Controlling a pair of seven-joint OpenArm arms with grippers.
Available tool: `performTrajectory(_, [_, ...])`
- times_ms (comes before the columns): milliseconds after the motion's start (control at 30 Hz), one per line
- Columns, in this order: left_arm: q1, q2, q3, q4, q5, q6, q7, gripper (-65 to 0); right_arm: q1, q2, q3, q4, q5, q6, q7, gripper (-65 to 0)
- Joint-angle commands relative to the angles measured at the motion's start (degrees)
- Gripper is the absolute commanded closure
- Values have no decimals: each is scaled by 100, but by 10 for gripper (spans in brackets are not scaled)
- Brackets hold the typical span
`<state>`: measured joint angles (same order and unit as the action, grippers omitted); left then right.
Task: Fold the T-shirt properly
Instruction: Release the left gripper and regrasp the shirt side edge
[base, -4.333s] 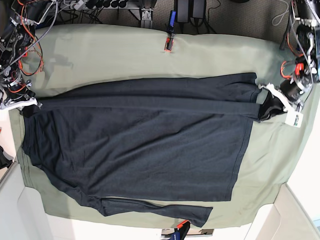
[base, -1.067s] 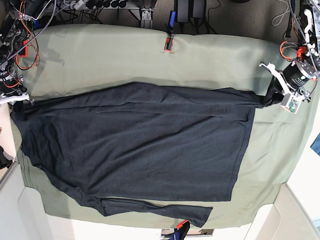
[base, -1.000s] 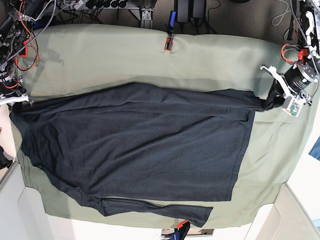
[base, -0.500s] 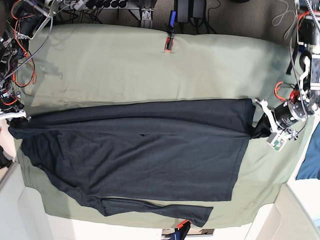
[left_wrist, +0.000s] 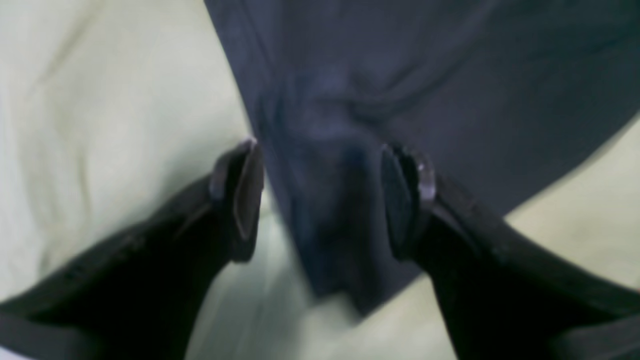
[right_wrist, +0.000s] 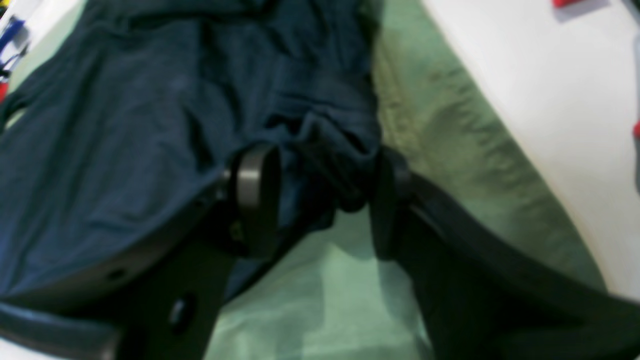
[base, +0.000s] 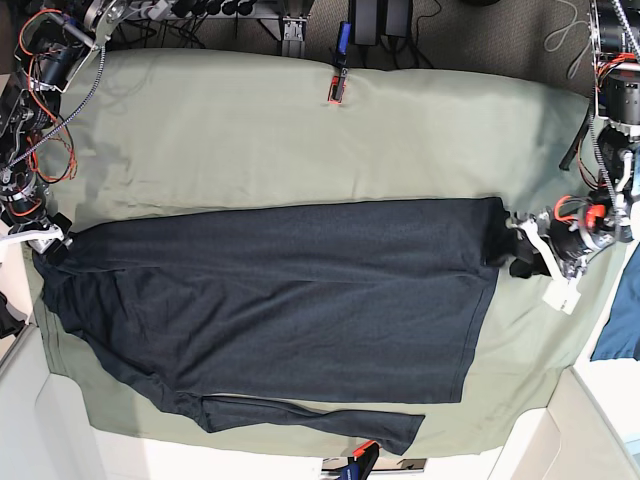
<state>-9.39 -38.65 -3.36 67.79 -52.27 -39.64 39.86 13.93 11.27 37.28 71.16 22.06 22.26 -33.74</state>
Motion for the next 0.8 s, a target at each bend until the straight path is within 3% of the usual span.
performTrajectory(0, [15, -151, -291, 205, -354, -36, 125, -395, 70, 109, 26, 280, 175, 72, 39, -287])
performTrajectory(67, [361, -151, -752, 507, -634, -36, 450, -395, -103, 109, 28, 658, 334, 66, -103, -287])
performTrajectory(167, [1038, -133, -1263, 1119, -699, -36, 472, -395, -354, 105, 26, 1115, 389, 61, -249, -287])
performTrajectory(367, [2256, 70, -1537, 2173, -717, -36, 319, -395, -745, 44, 28, 1213, 387, -76, -271, -287])
performTrajectory(600, [2568, 831, -1537, 2253, -636, -36, 44, -395, -857, -343, 24, 1086, 140, -111, 284, -287])
performTrajectory(733, [2557, 1316, -1539, 2210, 94, 4, -278, -395, -758, -382, 22, 809, 76, -133, 415, -287])
performTrajectory(767, [2557, 1397, -1550, 2164, 291, 236, -452, -395, -721, -382, 22, 734, 76, -133, 420, -287])
